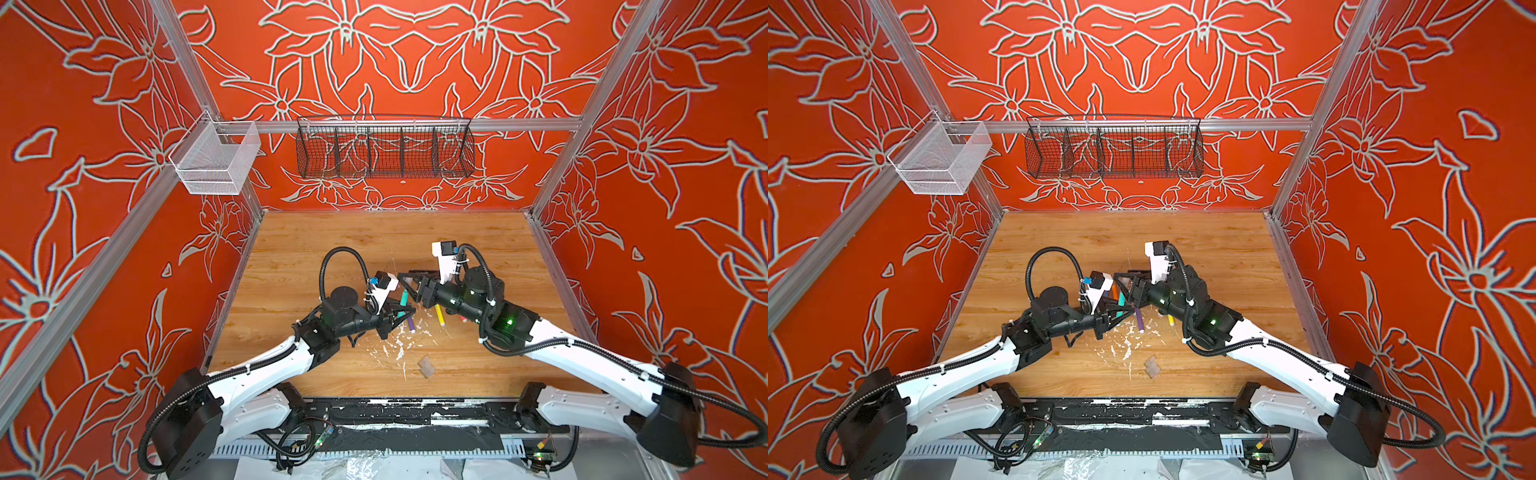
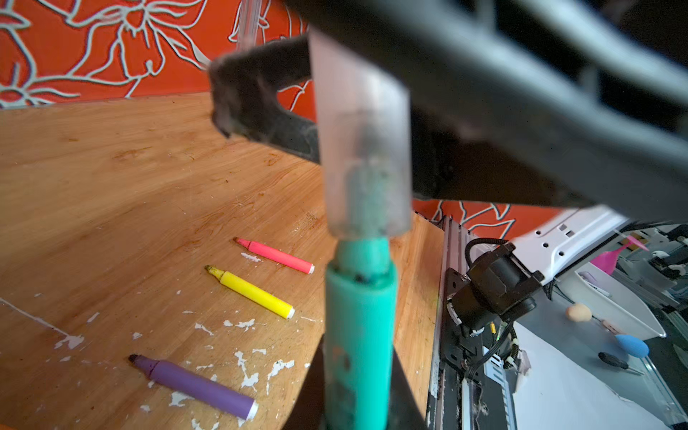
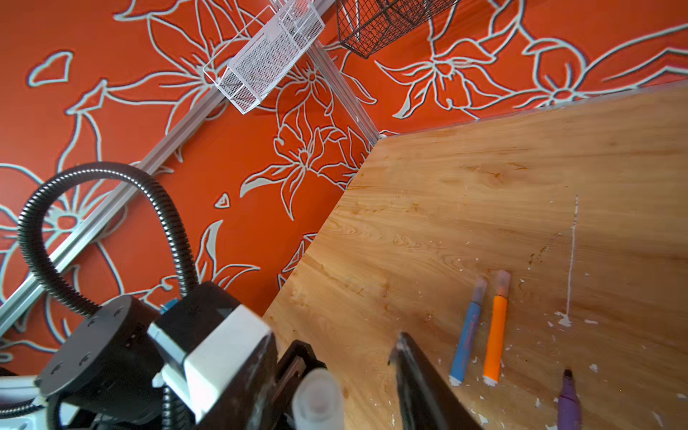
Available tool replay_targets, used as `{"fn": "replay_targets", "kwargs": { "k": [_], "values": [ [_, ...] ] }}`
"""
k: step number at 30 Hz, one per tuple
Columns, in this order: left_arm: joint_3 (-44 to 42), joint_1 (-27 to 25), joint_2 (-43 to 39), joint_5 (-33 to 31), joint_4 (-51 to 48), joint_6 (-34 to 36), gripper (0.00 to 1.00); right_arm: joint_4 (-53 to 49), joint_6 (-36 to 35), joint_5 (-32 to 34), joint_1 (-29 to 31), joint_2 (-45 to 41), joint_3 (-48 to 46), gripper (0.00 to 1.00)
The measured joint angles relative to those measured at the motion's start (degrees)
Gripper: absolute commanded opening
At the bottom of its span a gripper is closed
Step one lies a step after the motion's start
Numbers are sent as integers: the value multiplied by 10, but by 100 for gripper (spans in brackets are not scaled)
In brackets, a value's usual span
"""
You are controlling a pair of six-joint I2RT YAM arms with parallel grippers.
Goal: Insert the pens into the pen caps
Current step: 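Press the cap down onto the green marker with the right gripper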
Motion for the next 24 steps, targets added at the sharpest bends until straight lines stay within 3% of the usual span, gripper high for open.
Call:
{"fn": "replay_targets", "kwargs": {
  "k": [24],
  "values": [
    [0, 0, 0, -12, -7, 10, 0, -11, -7, -36, -3, 10, 7, 6]
  ]
}}
